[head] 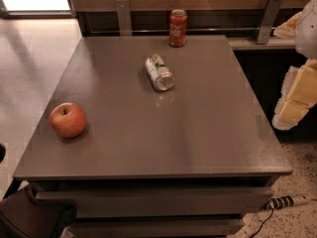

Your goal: Place 7up can upright

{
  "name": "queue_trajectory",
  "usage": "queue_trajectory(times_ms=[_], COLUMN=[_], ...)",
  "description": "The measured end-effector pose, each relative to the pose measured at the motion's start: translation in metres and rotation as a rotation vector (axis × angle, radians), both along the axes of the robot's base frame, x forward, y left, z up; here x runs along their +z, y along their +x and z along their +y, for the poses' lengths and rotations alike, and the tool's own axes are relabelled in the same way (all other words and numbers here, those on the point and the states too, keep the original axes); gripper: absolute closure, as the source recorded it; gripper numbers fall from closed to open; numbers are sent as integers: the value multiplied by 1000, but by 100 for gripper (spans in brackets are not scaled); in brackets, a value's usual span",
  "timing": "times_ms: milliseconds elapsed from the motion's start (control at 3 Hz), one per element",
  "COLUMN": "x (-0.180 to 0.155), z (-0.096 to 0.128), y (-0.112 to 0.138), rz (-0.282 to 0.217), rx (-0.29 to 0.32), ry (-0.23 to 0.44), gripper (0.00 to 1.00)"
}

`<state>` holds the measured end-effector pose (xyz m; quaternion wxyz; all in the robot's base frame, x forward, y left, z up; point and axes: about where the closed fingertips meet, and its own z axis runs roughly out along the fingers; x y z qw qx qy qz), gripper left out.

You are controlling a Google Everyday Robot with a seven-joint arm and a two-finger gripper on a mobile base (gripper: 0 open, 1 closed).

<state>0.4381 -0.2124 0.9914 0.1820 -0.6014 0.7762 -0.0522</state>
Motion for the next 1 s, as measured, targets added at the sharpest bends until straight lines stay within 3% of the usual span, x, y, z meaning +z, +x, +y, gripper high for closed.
queue_trajectory(times_ms=[667,1000], x=[4,4], z=[1,9], y=[15,54], rz=[0,40], rx=[-22,-80], ry=[22,87], gripper=[0,0])
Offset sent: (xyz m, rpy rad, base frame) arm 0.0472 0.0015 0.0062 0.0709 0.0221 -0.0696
